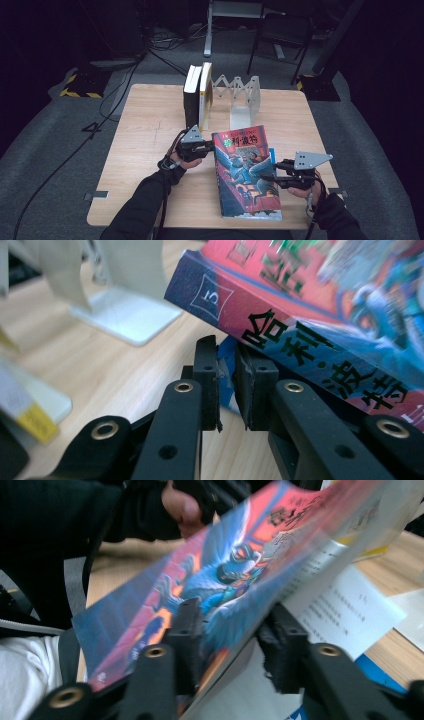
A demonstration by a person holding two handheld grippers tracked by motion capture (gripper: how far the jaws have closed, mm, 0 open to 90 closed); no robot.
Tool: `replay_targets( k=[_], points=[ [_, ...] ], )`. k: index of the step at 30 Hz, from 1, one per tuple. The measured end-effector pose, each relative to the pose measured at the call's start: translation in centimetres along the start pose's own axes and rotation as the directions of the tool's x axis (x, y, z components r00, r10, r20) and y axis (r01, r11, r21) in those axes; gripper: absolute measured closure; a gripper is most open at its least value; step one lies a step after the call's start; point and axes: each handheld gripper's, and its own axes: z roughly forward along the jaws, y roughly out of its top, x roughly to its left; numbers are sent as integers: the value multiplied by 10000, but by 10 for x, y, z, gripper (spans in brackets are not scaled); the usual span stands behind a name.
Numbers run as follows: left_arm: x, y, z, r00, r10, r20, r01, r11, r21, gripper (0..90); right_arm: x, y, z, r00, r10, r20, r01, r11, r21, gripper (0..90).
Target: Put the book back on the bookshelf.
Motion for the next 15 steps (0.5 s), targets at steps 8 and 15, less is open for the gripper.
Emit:
replay_targets(
  k=[8,15],
  points=[
    [3,5,9,9998,89,200,-93,9998,184,833,-20,7,19,9961,871,-142,-856,9927,850,613],
    [3,9,12,9965,473,-692,-407,9948,935,826,-20,10,21,9951,936,310,-953,9937,583,830]
  ],
)
